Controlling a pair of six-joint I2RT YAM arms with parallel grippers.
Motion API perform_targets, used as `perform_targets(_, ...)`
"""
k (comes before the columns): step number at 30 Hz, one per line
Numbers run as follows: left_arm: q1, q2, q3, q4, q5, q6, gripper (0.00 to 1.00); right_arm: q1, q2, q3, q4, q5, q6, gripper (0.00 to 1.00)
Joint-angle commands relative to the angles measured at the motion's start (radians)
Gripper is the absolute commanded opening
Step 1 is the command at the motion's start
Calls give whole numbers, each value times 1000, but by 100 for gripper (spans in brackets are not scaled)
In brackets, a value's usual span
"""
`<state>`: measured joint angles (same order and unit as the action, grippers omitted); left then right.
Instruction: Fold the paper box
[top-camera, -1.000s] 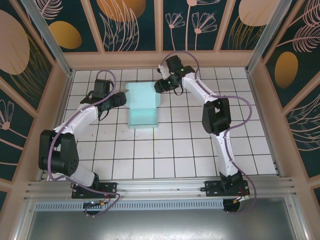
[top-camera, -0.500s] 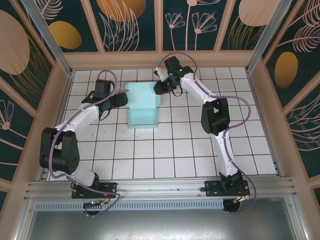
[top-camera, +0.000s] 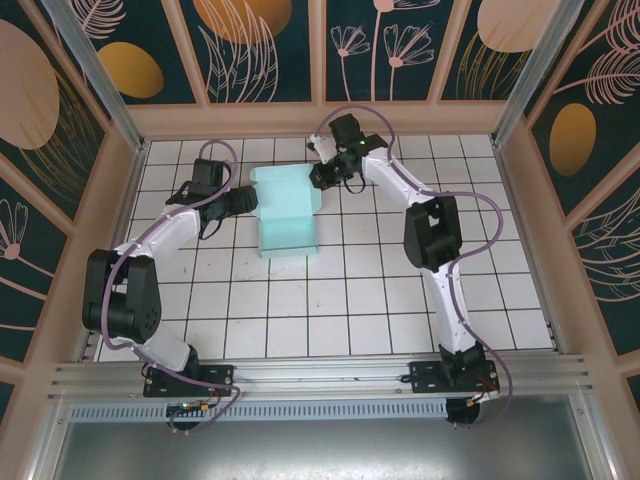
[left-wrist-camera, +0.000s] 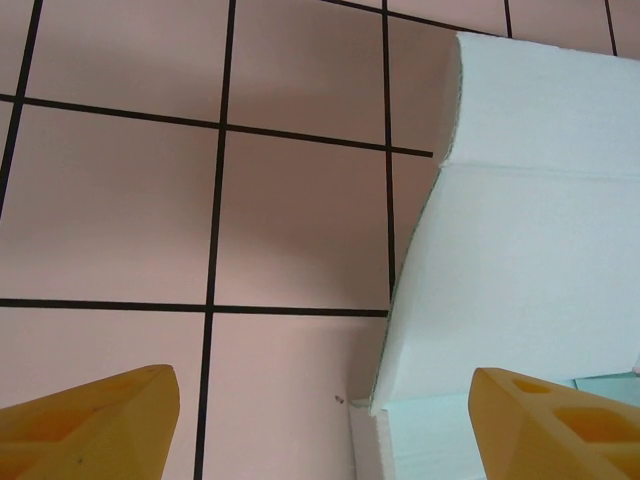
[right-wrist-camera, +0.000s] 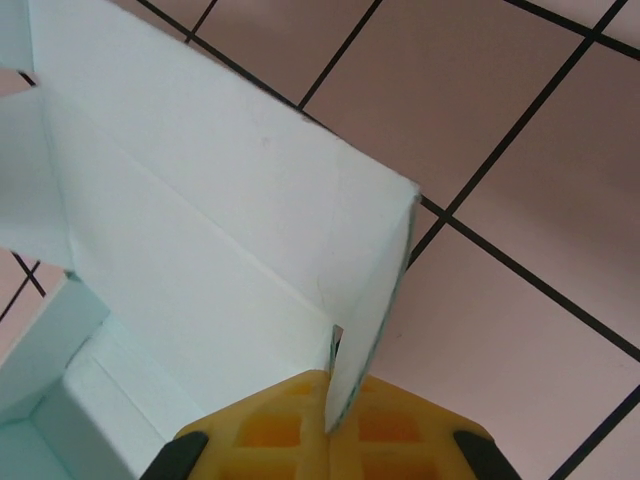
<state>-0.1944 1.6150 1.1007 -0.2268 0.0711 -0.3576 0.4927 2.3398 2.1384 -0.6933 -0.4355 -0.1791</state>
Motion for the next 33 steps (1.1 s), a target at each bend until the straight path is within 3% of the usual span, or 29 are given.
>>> perform_targets(1, 9, -5, 50, 51, 18, 56, 75, 16, -125, -117, 140, 41, -73, 0)
perform_targets(6, 9, -26, 60, 63, 33, 104, 73, 20, -288, -398, 429, 91, -97, 0)
perform_targets(11, 9, -9, 82, 38, 68, 145, 62, 21, -381, -580, 634, 91, -86, 0)
perform_targets(18, 9, 47, 159, -96, 315, 300, 54, 22, -404, -606, 635, 93, -97, 0)
perform_targets(25, 9, 93, 258, -284, 252, 401, 47, 27, -399, -595, 604, 104, -112, 0)
perform_targets(33, -7, 150, 291, -330, 268, 389, 43, 33, -385, -575, 589, 121, -116, 0)
